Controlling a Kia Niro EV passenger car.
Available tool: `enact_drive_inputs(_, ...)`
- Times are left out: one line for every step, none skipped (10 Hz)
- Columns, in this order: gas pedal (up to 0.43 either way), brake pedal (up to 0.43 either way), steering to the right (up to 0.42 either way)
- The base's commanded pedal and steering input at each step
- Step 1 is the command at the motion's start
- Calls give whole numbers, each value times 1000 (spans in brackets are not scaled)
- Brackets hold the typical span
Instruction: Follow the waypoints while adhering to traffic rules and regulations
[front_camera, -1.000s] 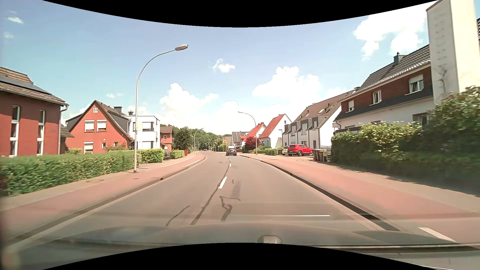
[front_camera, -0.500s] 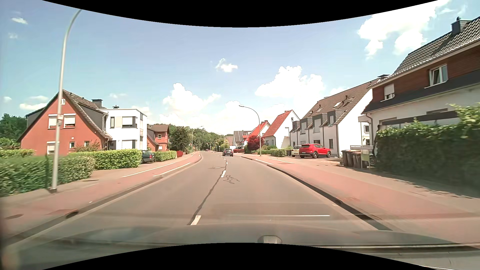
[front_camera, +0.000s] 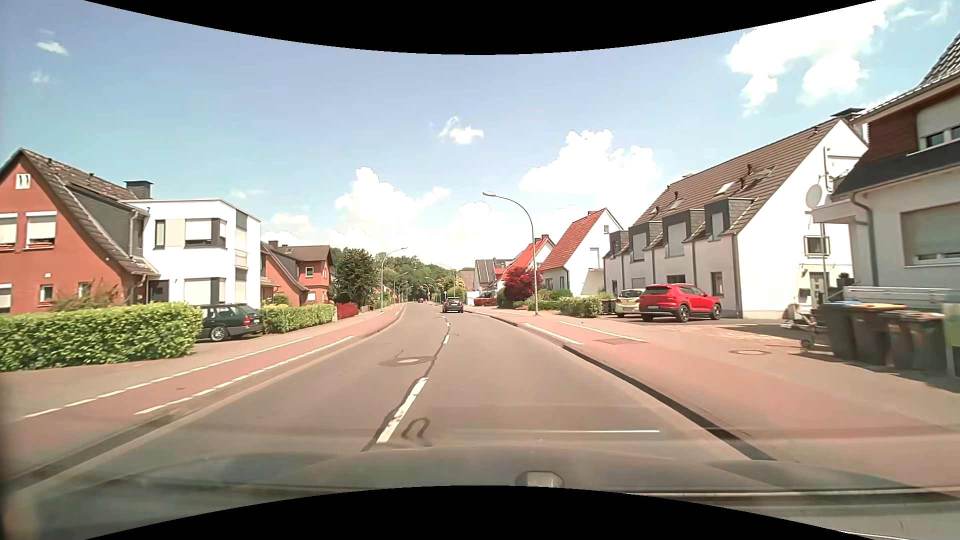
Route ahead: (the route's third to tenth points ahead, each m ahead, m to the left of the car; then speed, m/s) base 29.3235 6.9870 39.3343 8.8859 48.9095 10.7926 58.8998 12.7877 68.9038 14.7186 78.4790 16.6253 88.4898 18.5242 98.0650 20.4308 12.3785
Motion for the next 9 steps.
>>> enact_drive_inputs(0,12,-30)
enact_drive_inputs(0,12,-30)
enact_drive_inputs(0,18,-30)
enact_drive_inputs(0,18,-28)
enact_drive_inputs(0,18,-26)
enact_drive_inputs(0,12,-26)
enact_drive_inputs(0,12,-26)
enact_drive_inputs(0,18,-26)
enact_drive_inputs(0,18,-26)
